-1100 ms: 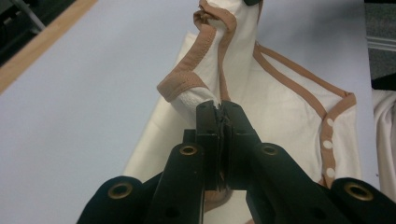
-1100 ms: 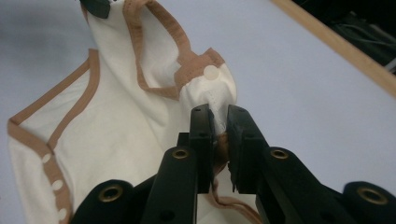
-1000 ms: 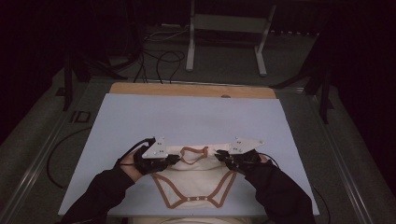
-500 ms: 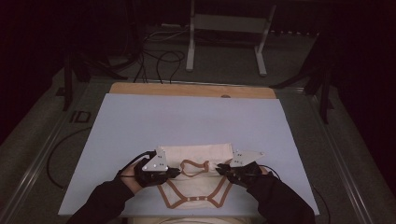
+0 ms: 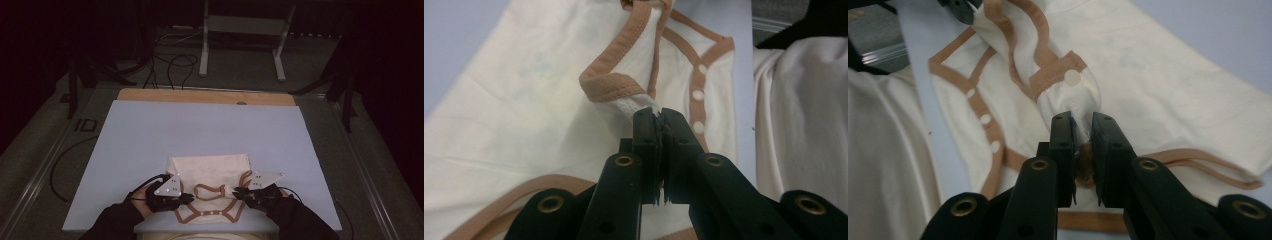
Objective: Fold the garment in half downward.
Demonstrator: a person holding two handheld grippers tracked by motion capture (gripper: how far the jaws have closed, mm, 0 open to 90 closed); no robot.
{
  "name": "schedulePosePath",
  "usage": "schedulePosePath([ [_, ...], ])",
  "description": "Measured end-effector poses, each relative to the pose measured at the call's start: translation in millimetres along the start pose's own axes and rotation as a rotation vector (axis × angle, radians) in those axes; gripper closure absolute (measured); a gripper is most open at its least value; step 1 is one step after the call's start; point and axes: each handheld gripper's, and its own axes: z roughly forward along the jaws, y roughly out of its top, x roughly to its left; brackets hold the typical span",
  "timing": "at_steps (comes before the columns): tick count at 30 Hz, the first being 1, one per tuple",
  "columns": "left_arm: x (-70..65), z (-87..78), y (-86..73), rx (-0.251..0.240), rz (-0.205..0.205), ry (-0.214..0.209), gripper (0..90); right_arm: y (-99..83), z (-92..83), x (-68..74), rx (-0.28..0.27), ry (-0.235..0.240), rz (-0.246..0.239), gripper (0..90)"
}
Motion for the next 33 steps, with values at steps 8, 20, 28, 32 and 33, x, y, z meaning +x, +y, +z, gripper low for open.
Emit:
schedulePosePath([
  [8,-3.1,-0.6,-8.6,0.021,0.018,-0.043,83.1,-8.4,2.7,3.4,0.020,0.040,0.004,76.0],
  [20,-10.0,-0.3,-17.2,0.037,0.041,-0.104,84.7,-17.5,0.7,10.7,0.038,0.089,-0.019,70.0],
  [28,-16.3,-1.3,-23.5,0.065,0.046,-0.166,73.4,-21.7,0.7,7.4,0.047,0.101,0.008,54.1],
  [32,-19.1,-2.6,-28.6,0.078,0.051,-0.183,69.2,-21.1,0.5,6.7,0.051,0.106,0.015,52.4],
  [33,-18.8,-3.5,-29.6,0.075,0.046,-0.180,67.7,-21.0,0.8,7.0,0.055,0.116,0.013,51.6],
])
